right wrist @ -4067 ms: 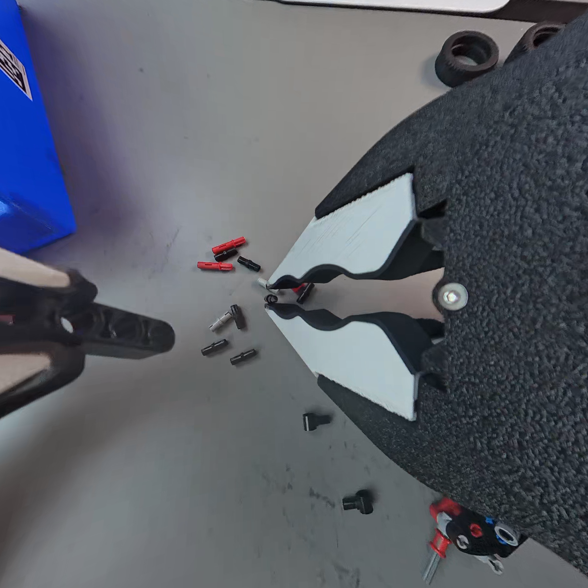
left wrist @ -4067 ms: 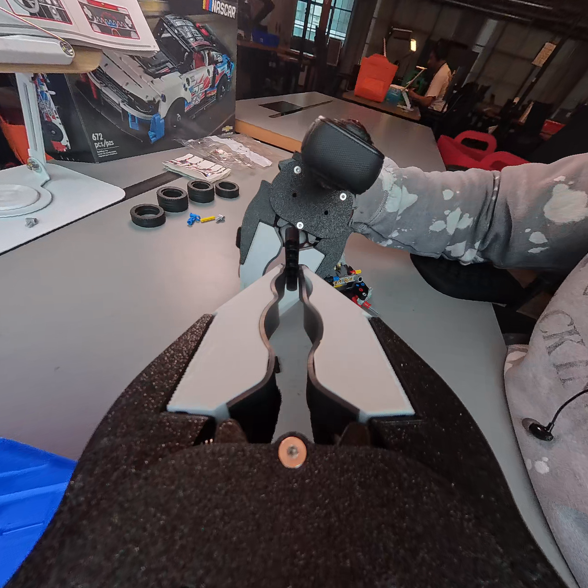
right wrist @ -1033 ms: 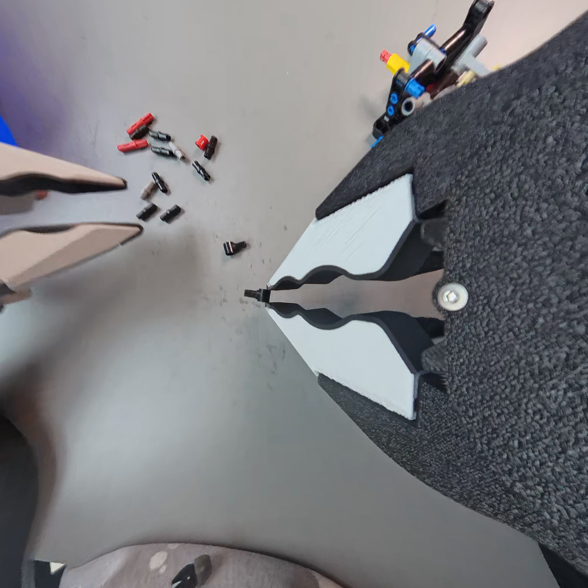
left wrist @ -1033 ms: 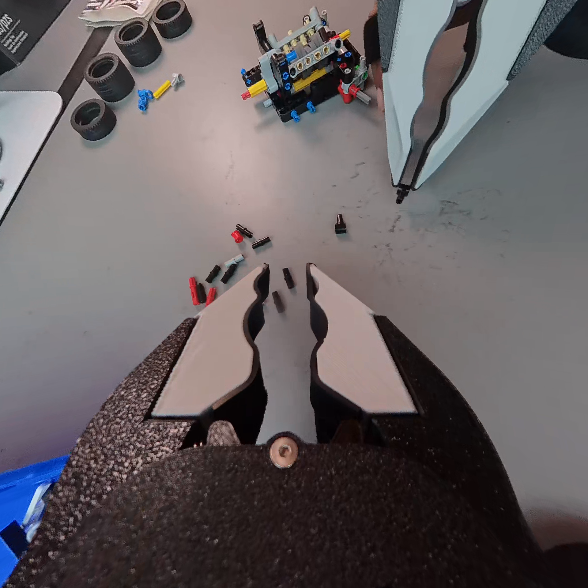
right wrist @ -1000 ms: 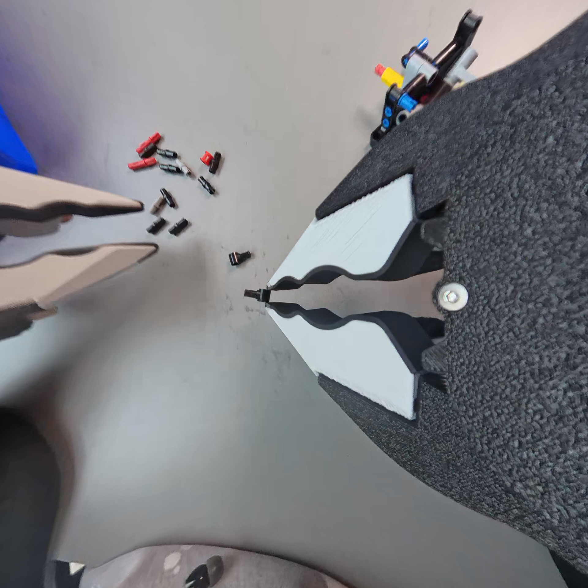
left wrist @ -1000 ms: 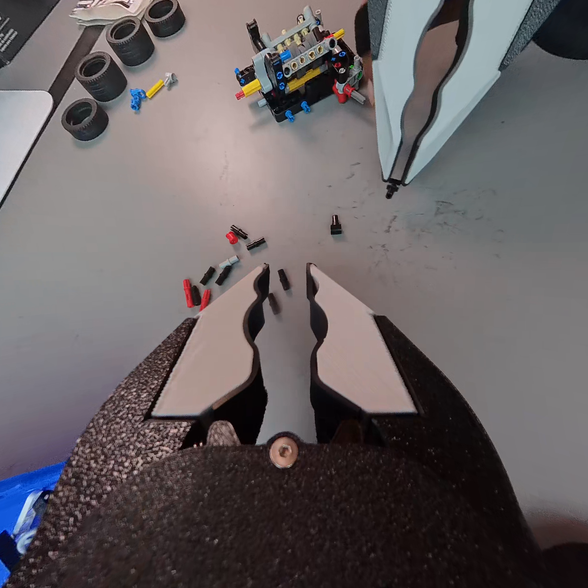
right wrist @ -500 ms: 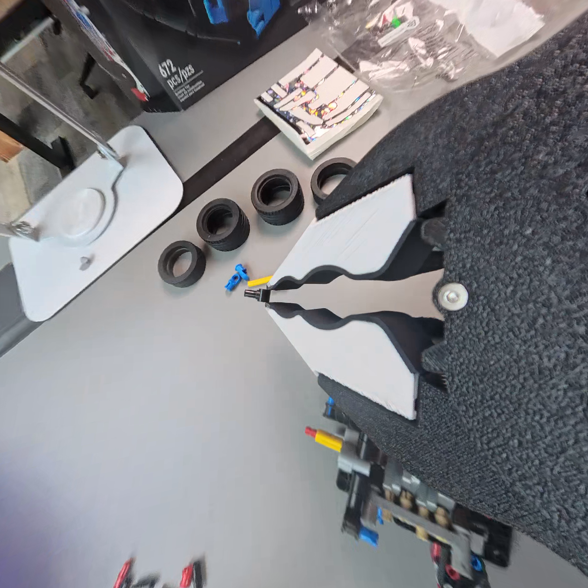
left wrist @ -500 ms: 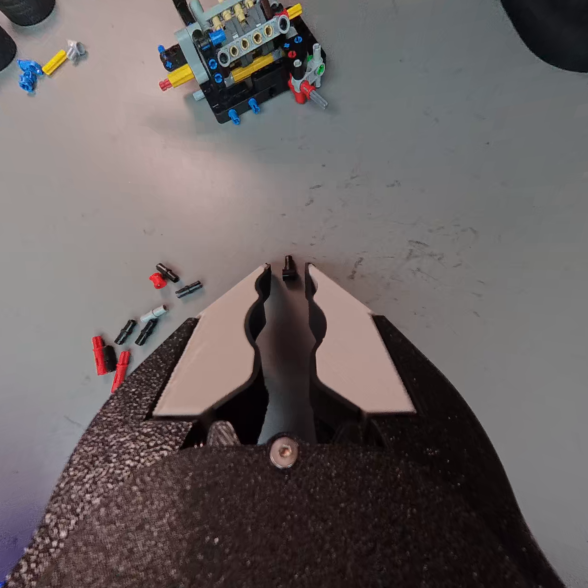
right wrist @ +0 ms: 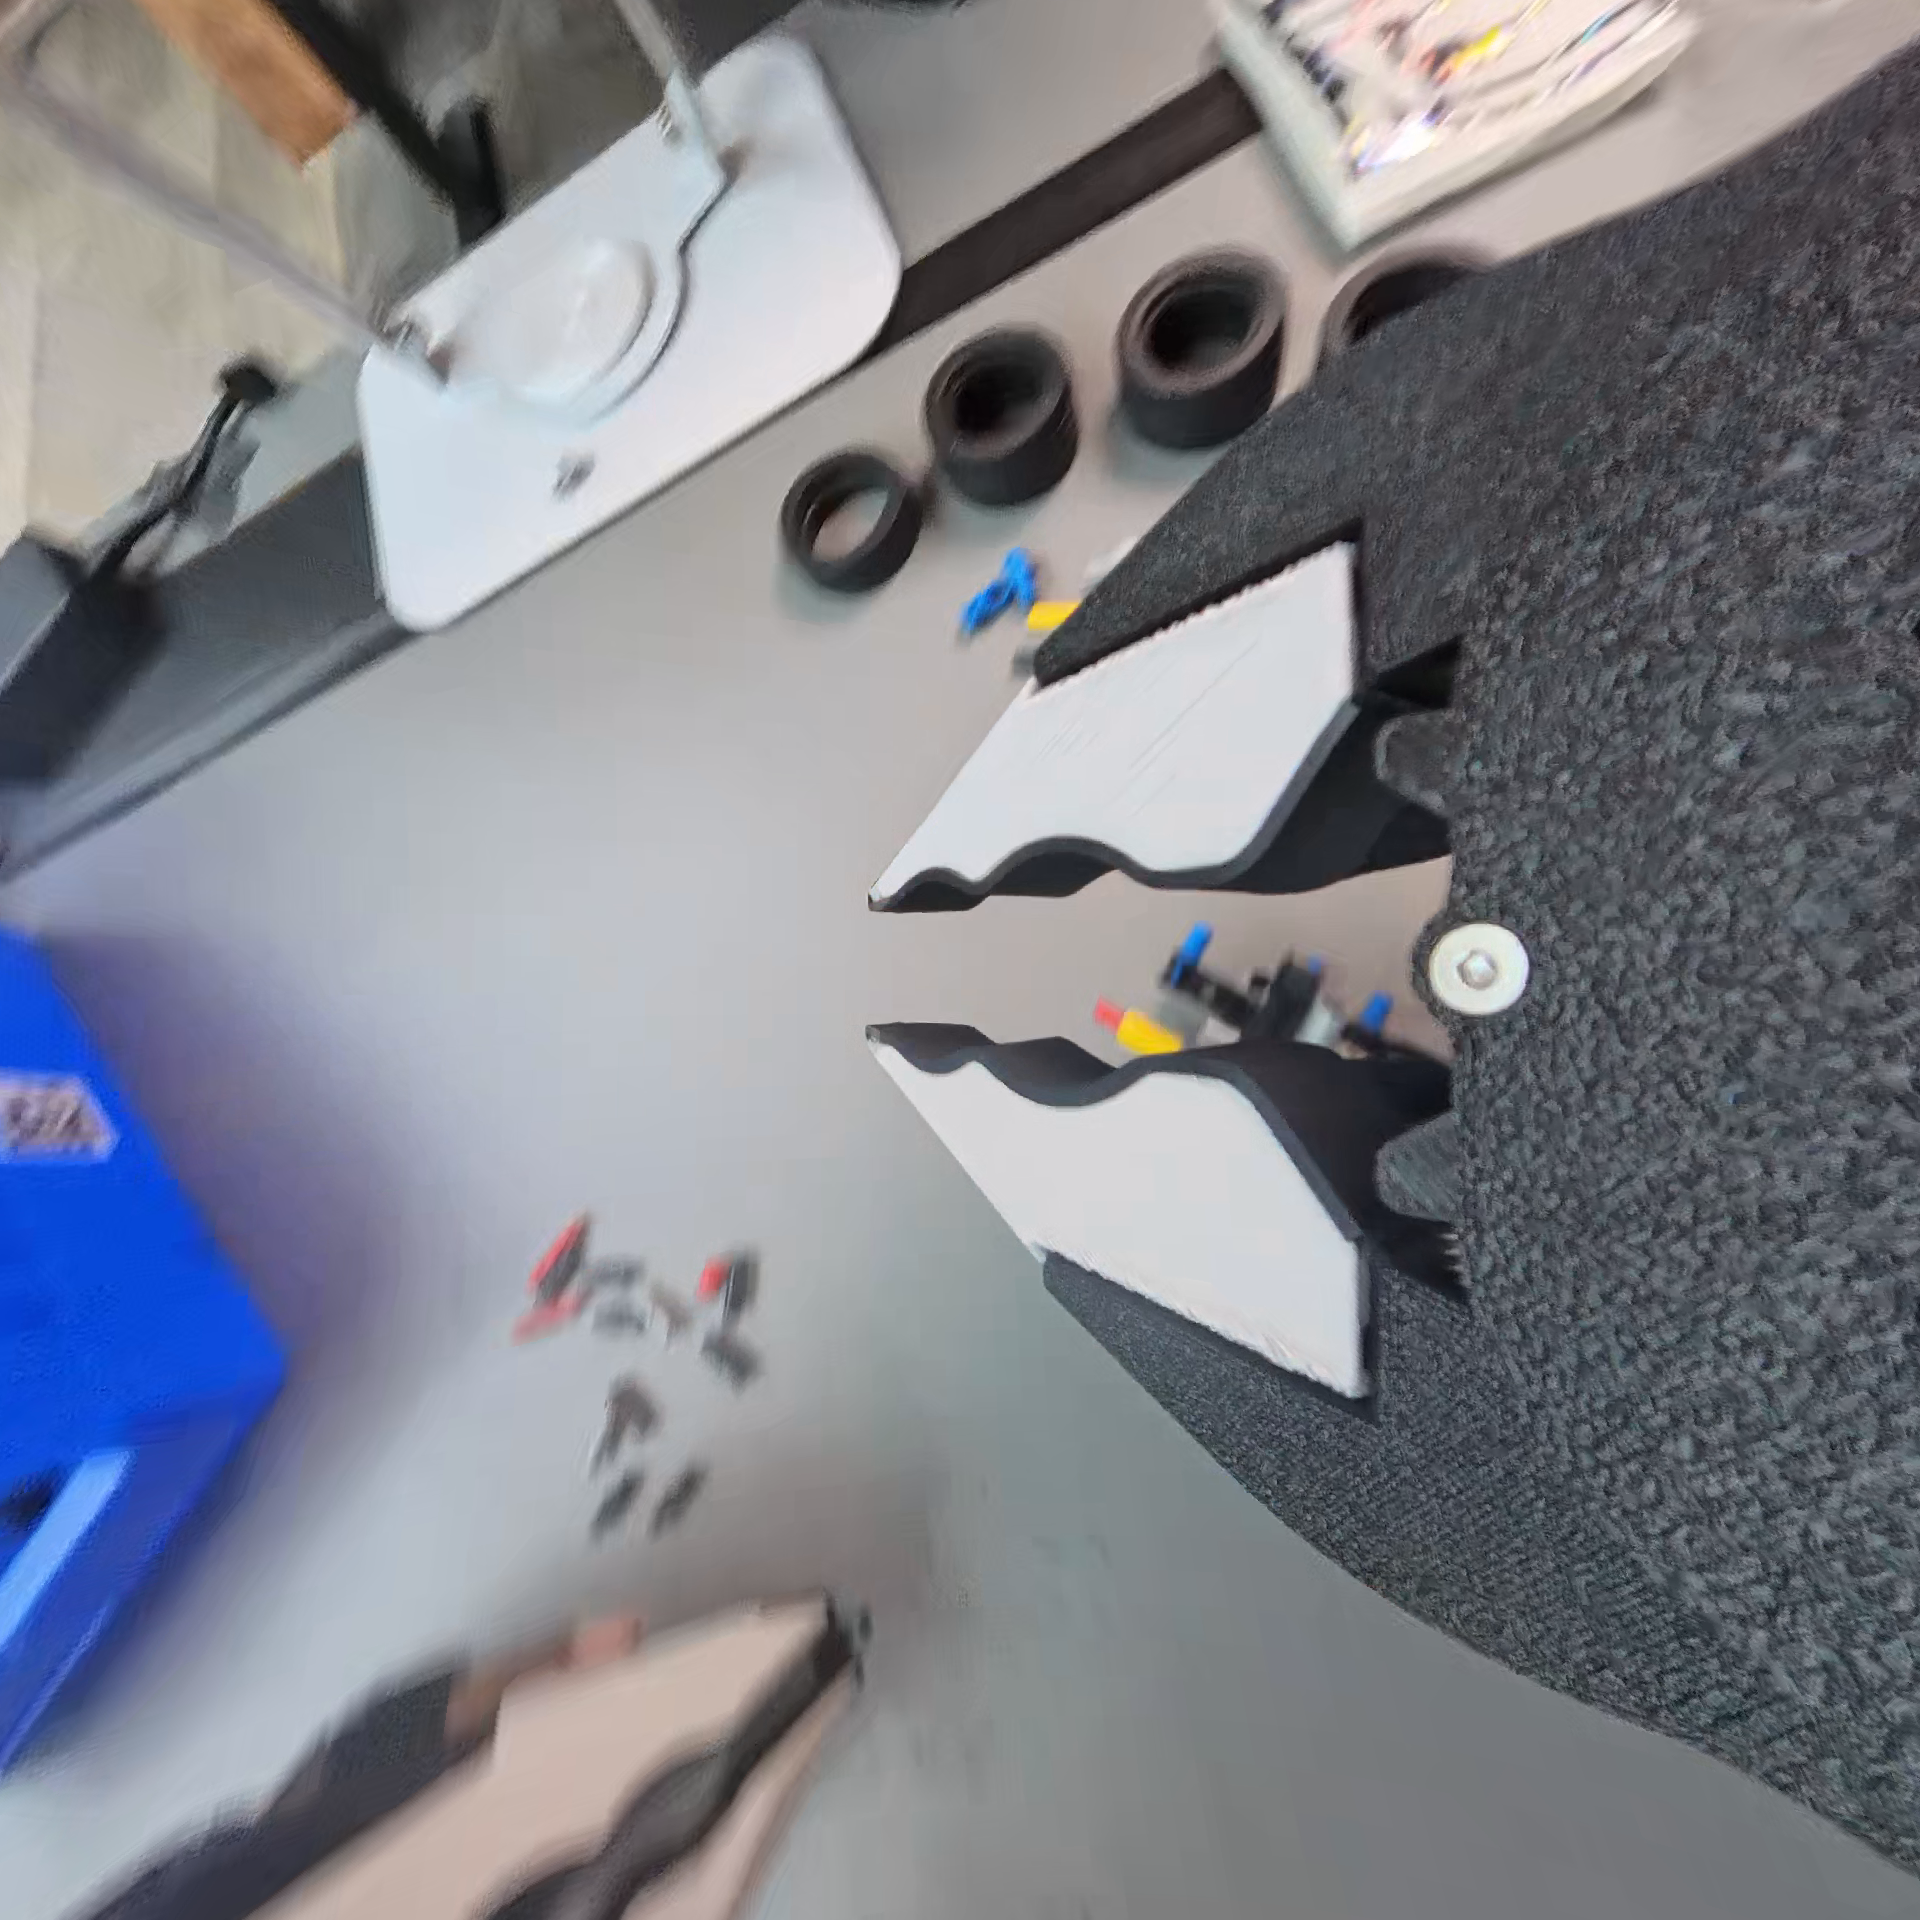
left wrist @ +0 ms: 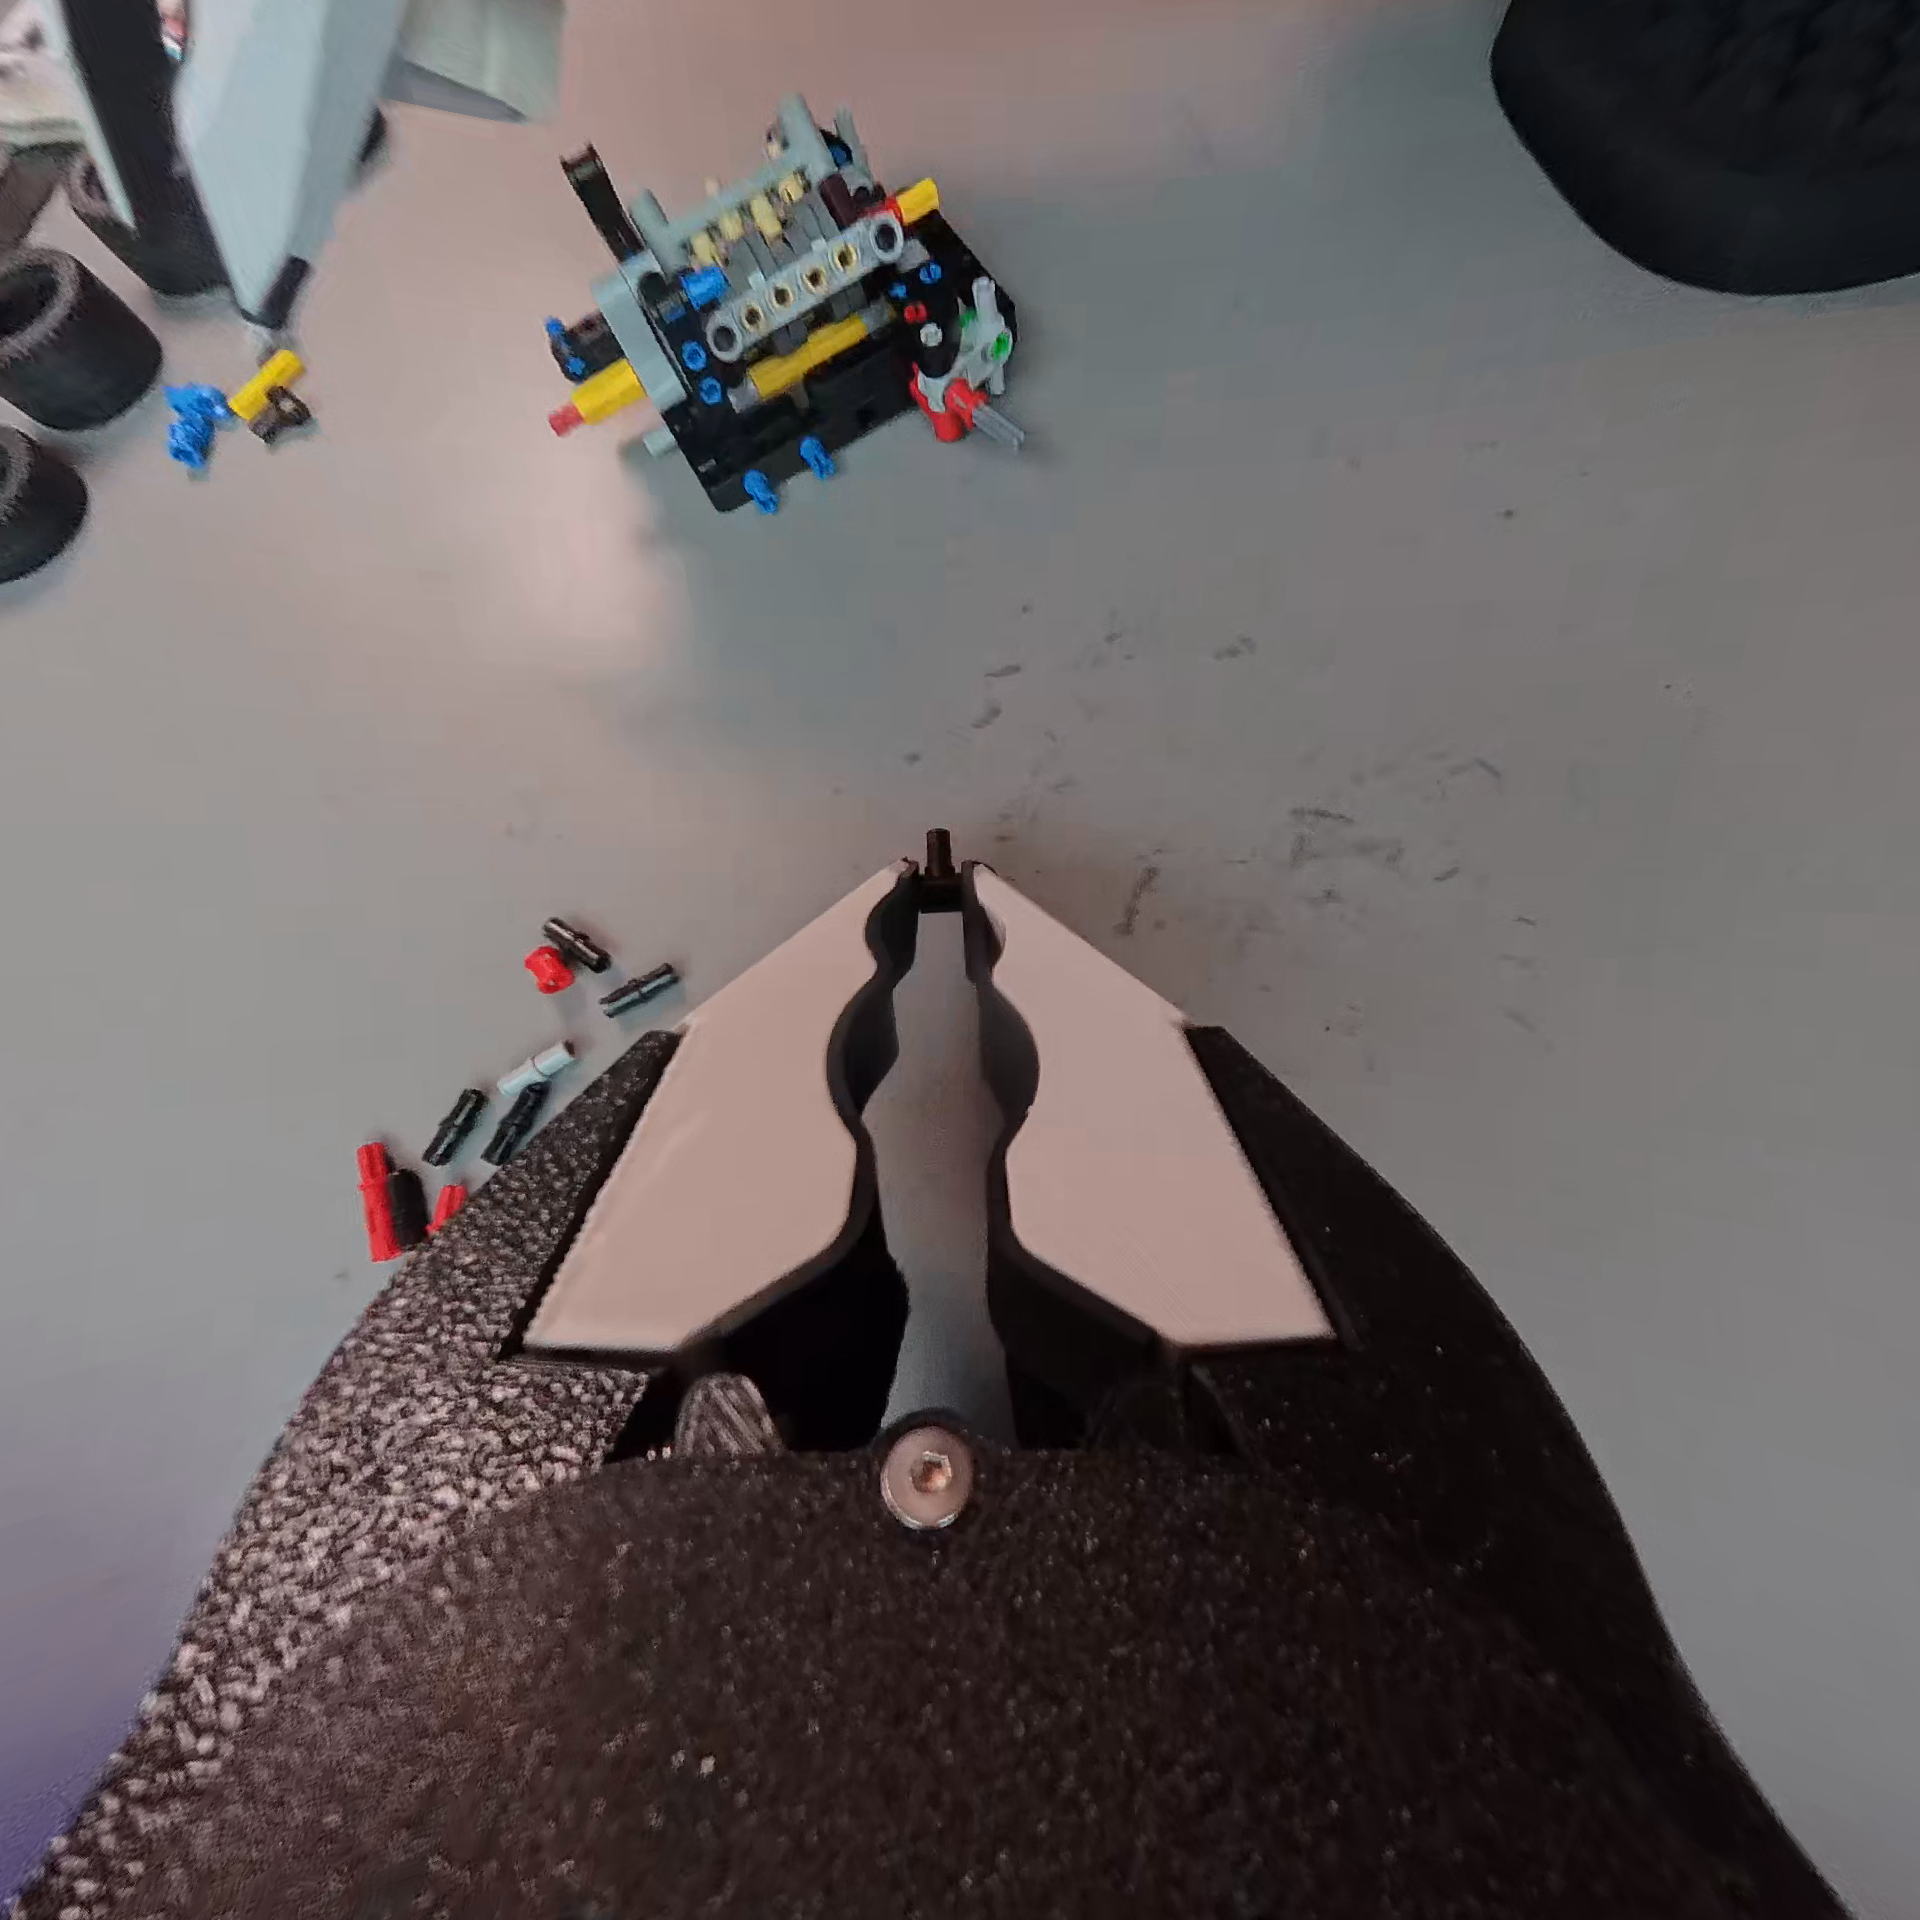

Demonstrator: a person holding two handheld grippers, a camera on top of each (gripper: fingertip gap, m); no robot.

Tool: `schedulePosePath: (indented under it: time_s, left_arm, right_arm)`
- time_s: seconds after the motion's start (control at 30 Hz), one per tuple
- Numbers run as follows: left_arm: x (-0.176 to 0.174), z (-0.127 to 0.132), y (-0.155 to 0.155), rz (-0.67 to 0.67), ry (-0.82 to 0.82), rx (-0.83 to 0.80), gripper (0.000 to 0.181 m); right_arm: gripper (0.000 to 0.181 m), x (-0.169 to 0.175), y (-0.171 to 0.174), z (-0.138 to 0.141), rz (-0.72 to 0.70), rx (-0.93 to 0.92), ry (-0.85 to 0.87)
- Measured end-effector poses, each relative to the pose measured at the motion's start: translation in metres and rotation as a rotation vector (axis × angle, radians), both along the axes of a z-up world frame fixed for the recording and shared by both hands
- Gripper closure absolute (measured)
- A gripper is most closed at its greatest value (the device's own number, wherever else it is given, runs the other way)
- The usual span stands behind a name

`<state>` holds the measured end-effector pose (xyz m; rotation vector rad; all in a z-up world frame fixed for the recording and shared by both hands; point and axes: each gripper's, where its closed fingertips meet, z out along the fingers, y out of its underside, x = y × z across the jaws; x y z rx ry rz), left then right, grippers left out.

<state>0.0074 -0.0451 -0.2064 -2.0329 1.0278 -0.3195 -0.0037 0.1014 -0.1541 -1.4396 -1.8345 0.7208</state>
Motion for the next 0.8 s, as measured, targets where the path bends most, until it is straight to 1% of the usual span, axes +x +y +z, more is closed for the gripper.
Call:
schedulePosePath:
  time_s: [0.07, 0.1, 0.17, 0.23, 0.33, 0.4, 0.47, 0.57, 0.6, 0.67, 0.7, 0.73, 0.8]
  left_arm:
    - [0.002, 0.019, 0.003, -0.004, -0.032, 0.102, 0.173]
    - [0.002, 0.029, 0.005, -0.003, -0.043, 0.164, 0.173]
    - [0.0, 0.048, 0.008, 0.016, -0.037, 0.288, 0.173]
    - [0.0, 0.062, 0.008, 0.023, -0.021, 0.386, 0.173]
    - [0.002, 0.071, 0.008, 0.029, 0.025, 0.474, 0.173]
    - [0.001, 0.071, 0.008, 0.038, 0.061, 0.501, 0.173]
    - [0.0, 0.072, 0.008, 0.039, 0.074, 0.52, 0.173]
    - [-0.002, 0.076, 0.008, 0.053, 0.066, 0.538, 0.173]
    - [-0.004, 0.078, 0.009, 0.067, 0.051, 0.54, 0.173]
    - [-0.009, 0.079, 0.012, 0.106, -0.022, 0.506, 0.166]
    - [-0.013, 0.079, 0.014, 0.132, -0.068, 0.47, 0.163]
    - [-0.017, 0.077, 0.016, 0.157, -0.115, 0.428, 0.16]
    - [-0.022, 0.075, 0.019, 0.199, -0.207, 0.353, 0.153]
  right_arm:
    - [0.16, 0.009, -0.066, 0.011, 0.201, -0.167, -0.014]
    - [0.16, 0.012, -0.09, 0.014, 0.256, -0.239, -0.016]
    - [0.162, 0.014, -0.119, 0.016, 0.289, -0.368, -0.022]
    - [0.162, 0.012, -0.131, 0.014, 0.267, -0.491, -0.028]
    - [0.162, 0.007, -0.141, 0.019, 0.247, -0.662, -0.002]
    - [0.171, 0.005, -0.144, 0.021, 0.246, -0.707, 0.008]
    - [0.174, 0.005, -0.145, 0.022, 0.25, -0.719, 0.009]
    - [0.178, 0.005, -0.143, 0.025, 0.256, -0.73, 0.019]
    - [0.178, 0.004, -0.137, 0.025, 0.245, -0.712, 0.021]
    - [0.178, 0.002, -0.116, 0.026, 0.204, -0.649, 0.033]
    - [0.178, 0.0, -0.096, 0.026, 0.146, -0.593, 0.041]
    - [0.178, -0.002, -0.069, 0.022, 0.069, -0.49, 0.039]
    - [0.178, -0.002, -0.002, 0.012, -0.115, -0.26, 0.033]
